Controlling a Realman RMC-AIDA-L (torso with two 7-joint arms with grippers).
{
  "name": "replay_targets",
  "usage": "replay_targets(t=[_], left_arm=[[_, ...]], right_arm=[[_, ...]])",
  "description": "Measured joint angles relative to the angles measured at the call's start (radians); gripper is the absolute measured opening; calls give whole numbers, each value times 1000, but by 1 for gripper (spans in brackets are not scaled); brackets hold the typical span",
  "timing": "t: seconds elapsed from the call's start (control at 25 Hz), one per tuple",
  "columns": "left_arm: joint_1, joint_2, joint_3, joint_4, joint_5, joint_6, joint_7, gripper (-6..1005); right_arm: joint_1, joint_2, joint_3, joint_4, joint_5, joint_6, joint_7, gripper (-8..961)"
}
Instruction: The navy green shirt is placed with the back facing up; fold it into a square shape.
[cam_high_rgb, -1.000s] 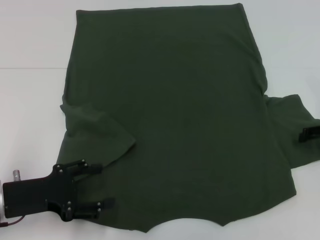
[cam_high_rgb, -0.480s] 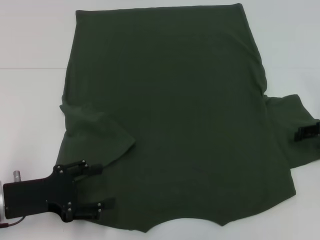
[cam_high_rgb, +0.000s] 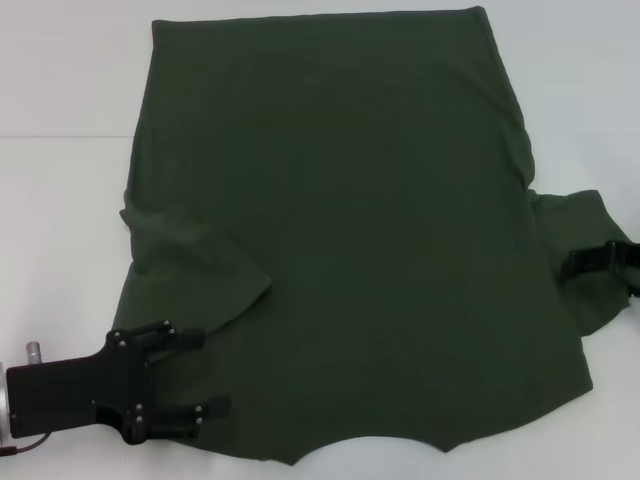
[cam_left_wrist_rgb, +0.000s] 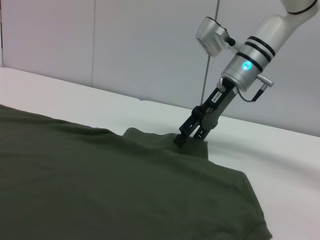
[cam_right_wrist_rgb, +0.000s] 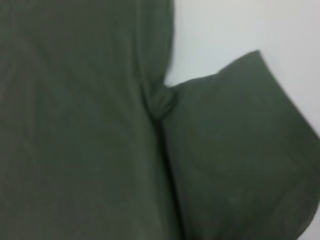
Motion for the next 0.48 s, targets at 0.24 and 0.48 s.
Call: replay_targets(t=[0.24, 0.48], left_arm=[[0, 0, 0, -2, 0, -1, 0, 884], [0, 0, 0, -2, -1, -1, 0, 884]], right_arm=[[-3, 1, -6, 1, 15, -2, -2, 883], [-8, -1, -11, -6, 11, -6, 2, 873]])
